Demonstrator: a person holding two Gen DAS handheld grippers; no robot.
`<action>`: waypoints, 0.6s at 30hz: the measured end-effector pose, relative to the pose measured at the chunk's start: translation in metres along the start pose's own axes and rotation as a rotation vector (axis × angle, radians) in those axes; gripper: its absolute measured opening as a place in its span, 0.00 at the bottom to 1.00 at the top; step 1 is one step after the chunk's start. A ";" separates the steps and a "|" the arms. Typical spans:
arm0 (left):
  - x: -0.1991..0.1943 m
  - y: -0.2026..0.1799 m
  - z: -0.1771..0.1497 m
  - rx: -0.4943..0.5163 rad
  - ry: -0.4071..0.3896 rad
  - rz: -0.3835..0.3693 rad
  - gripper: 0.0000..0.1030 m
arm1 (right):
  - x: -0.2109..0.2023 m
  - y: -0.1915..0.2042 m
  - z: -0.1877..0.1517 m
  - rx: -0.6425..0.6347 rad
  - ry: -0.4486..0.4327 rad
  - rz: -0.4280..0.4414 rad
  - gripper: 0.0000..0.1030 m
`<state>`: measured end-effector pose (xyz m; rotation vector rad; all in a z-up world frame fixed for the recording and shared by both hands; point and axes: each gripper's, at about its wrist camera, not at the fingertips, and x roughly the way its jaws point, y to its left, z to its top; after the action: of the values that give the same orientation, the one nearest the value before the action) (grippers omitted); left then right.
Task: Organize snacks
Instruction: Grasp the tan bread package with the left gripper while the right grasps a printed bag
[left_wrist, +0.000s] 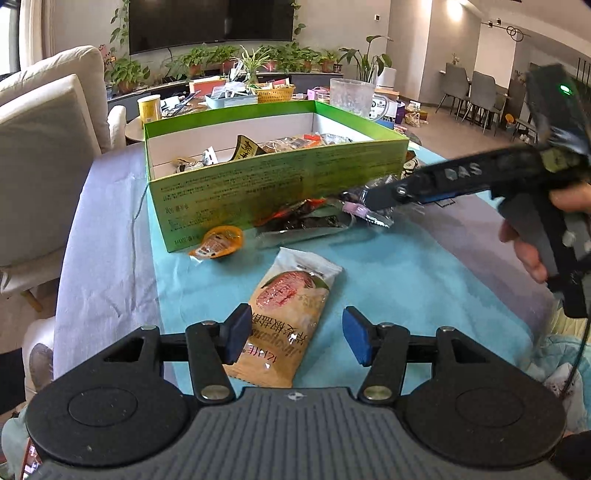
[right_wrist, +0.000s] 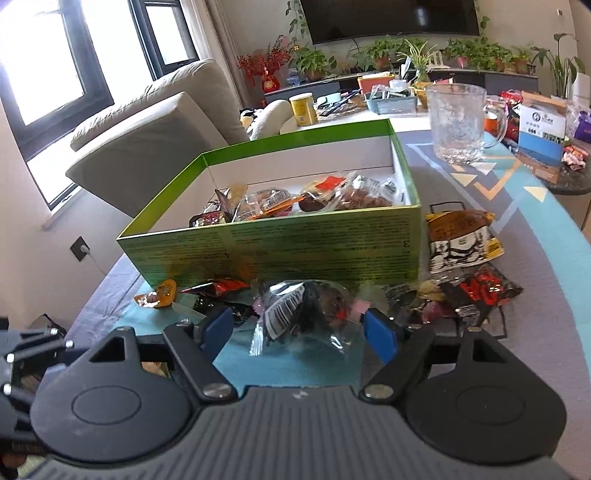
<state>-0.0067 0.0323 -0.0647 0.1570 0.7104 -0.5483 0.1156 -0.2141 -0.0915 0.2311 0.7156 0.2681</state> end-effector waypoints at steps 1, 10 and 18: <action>-0.001 0.000 0.000 -0.005 0.003 -0.001 0.50 | 0.003 -0.001 0.000 0.010 0.005 -0.003 0.50; 0.007 0.000 0.005 -0.012 0.016 0.037 0.50 | -0.008 0.023 -0.012 -0.116 0.063 0.089 0.50; 0.014 0.002 0.003 0.010 0.044 0.044 0.52 | -0.014 0.026 -0.016 -0.183 -0.046 -0.013 0.50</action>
<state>0.0047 0.0274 -0.0717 0.1938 0.7452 -0.5076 0.0908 -0.1921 -0.0869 0.0585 0.6431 0.3130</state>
